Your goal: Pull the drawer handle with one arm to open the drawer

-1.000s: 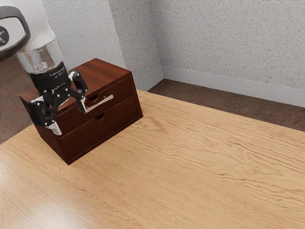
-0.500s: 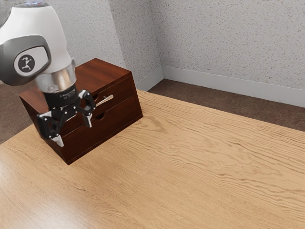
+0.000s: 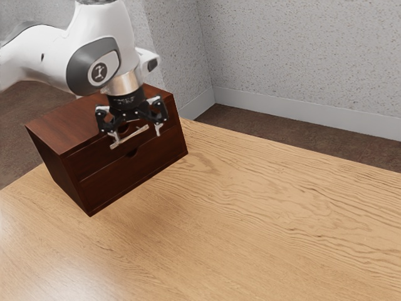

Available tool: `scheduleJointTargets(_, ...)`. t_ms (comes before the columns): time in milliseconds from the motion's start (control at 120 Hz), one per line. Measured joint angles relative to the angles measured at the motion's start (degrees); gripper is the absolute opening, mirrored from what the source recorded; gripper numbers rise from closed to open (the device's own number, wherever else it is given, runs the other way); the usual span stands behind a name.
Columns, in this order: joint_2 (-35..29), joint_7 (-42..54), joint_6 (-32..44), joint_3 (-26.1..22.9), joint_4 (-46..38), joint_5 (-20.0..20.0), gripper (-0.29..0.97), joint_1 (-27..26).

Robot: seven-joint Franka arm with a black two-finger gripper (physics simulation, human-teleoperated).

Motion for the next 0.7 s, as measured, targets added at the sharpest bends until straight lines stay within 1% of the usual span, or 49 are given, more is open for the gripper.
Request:
scheduleJointTargets(92,1.58,6.36,0.86,-0.04,0.95,0.06,0.68,1.33)
scheduleJointTargets(325,4.93,19.51,2.62,-0.06,3.75,0.18,0.68,1.99)
scheduleJointTargets(508,7.34,27.88,3.65,-0.08,4.97,0.18,0.68,4.53)
scheduleJointTargets(700,8.08,34.86,5.01,-0.13,5.02,0.2,0.68,4.76)
